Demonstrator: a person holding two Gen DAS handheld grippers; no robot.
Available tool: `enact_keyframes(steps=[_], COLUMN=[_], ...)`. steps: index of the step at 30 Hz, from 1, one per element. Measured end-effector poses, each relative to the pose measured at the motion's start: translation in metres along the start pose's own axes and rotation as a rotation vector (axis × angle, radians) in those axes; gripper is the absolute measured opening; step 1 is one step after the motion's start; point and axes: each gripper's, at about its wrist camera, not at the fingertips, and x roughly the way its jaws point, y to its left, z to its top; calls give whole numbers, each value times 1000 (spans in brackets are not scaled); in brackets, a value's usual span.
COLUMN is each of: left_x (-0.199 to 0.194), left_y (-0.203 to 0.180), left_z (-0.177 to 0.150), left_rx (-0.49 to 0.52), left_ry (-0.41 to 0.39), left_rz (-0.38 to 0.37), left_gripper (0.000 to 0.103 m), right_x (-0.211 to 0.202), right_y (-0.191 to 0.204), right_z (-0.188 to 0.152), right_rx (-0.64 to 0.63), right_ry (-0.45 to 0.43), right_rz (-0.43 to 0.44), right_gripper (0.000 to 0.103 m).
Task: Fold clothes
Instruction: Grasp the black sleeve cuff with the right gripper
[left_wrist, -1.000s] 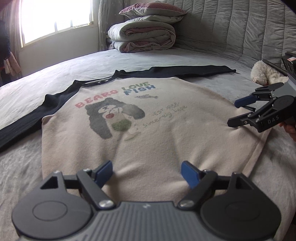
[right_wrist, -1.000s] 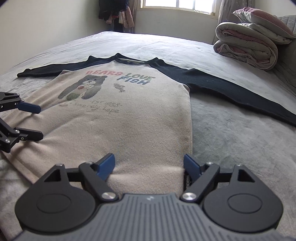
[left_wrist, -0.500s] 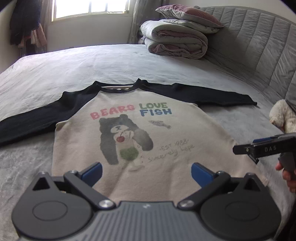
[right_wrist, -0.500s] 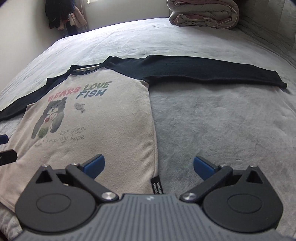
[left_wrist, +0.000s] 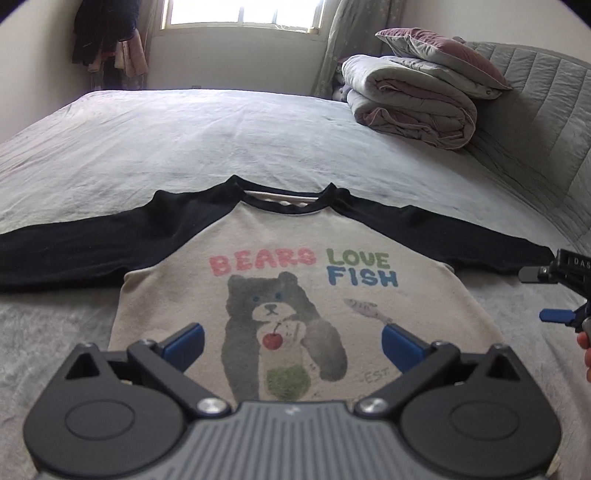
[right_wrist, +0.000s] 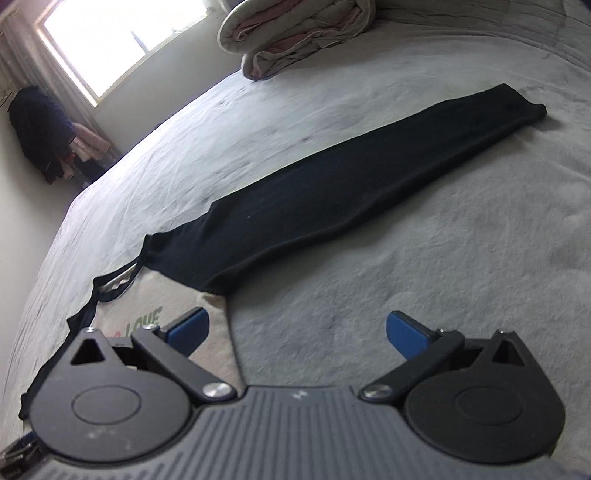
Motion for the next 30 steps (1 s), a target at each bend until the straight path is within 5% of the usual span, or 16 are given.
enact_keyframes(steps=[6, 21, 24, 26, 30], left_x=[10, 25, 25, 24, 23], left_y=[-7, 22, 23, 23, 26], left_z=[5, 15, 17, 18, 19], left_rx=[151, 14, 8, 0, -7], left_ry=[-42, -13, -16, -19, -23], left_rz=[7, 4, 4, 2, 1], left_gripper=[102, 102, 102, 102, 102], right_x=[18, 40, 43, 44, 36], right_y=[-67, -113, -114, -115, -113], right_z=[42, 89, 91, 91, 87], right_rx=[250, 454, 434, 414, 406], right_ry=[-117, -381, -406, -402, -433], right_rz=[-83, -221, -249, -266, -232], right_gripper=[95, 71, 52, 6, 8])
